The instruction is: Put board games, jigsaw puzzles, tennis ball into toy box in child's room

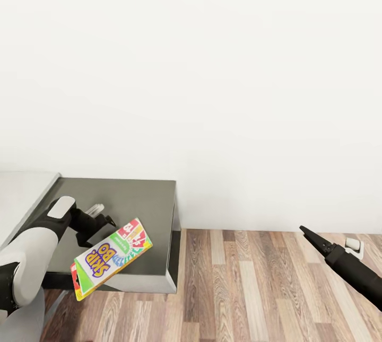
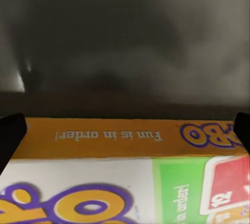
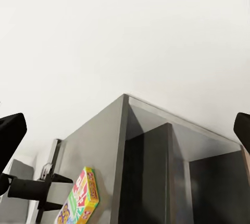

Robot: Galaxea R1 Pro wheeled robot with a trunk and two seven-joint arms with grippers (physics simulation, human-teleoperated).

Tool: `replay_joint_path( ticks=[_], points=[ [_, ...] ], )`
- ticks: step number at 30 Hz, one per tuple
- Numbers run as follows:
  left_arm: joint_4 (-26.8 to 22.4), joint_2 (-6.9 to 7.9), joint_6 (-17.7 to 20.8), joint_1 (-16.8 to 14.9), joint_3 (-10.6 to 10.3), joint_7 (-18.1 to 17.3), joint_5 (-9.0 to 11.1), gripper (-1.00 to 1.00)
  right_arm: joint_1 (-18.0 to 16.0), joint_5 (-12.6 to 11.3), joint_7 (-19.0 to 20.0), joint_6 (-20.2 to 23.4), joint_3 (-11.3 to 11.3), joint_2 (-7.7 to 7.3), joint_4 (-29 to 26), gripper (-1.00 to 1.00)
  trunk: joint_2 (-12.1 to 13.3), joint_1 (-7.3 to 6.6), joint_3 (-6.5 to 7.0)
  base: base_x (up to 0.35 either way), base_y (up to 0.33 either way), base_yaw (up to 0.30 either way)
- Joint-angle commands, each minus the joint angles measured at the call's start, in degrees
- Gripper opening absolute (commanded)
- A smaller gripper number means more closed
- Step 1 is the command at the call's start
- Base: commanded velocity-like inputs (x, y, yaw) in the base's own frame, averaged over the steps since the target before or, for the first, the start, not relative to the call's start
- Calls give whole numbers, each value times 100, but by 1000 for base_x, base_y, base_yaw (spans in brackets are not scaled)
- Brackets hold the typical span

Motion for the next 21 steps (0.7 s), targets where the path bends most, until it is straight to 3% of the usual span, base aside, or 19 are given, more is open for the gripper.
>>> replay_joint_path(
  ticks=[1, 6, 21],
  points=[
    [-5, 0, 15, -5, 27, 56, 44, 100, -4, -11, 11, 31, -4, 0, -1, 100, -8, 2, -8, -23, -32, 0],
    [-5, 13, 15, -4, 31, 46, 44, 100, -4, -11, 13, 31, -6, 0, -1, 100, -8, 2, -8, -98, -132, 0],
    [-5, 23, 7, -4, 30, 41, 44, 100, -4, -11, 19, 31, -9, 0, -1, 100, -8, 2, -8, -27, -21, 0]
  ],
)
